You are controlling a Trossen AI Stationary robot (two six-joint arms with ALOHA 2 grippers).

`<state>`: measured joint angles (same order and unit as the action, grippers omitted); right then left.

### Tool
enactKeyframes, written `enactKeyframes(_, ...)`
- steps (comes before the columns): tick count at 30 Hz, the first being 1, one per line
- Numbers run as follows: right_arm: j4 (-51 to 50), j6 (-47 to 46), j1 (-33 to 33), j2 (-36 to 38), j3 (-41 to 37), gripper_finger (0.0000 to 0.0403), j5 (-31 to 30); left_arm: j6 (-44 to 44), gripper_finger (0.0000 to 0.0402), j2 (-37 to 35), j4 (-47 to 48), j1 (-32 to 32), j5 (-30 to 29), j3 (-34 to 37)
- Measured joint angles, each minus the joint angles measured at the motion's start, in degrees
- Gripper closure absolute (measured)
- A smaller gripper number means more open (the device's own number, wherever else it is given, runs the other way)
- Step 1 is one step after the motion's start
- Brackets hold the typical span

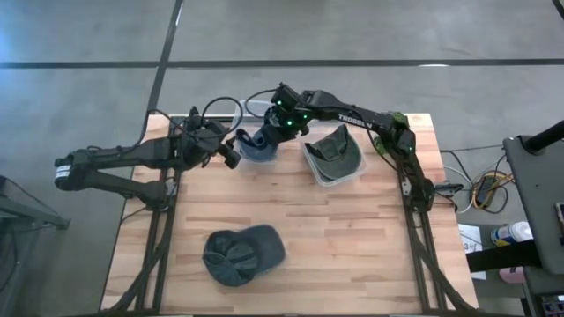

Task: Pick & Place hat
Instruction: Put the right blue cap into the left bin

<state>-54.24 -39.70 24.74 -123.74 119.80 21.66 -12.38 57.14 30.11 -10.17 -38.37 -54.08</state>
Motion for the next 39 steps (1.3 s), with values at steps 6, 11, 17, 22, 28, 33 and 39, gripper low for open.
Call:
enactKeyframes(6,1.3,-1.7,-0.5,0.0,-0.2,0.0314,-1.1,0.0,0.0248,0.0,0.0,0.0,0.0,0.0)
enactKeyframes(11,0.2,-2.9,-0.6,0.0,-0.7,0.0314,-1.4,-0.2,0.0248,0.0,0.0,0.0,0.6,0.0)
enactKeyframes(17,2.3,-2.9,-1.5,0.2,-0.8,0.0314,-2.5,-0.5,0.0248,0.0,1.3,0.0,1.5,0.0)
enactKeyframes(22,1.8,0.1,-1.5,1.7,1.1,0.0314,-2.6,2.1,0.0248,-0.1,5.4,0.1,10.4,0.0)
enactKeyframes(28,1.7,3.7,-3.1,4.8,1.5,0.0314,-4.6,7.1,0.0248,-1.9,12.1,0.9,17.8,0.0)
enactKeyframes(33,-2.6,3.8,-5.9,7.2,1.7,0.0314,-15.4,3.3,0.0248,-4.4,16.4,0.9,17.8,0.0)
enactKeyframes(39,-5.3,-0.1,-6.0,3.6,-0.6,0.0314,-12.7,2.2,0.0248,-6.2,16.5,0.9,18.0,0.0)
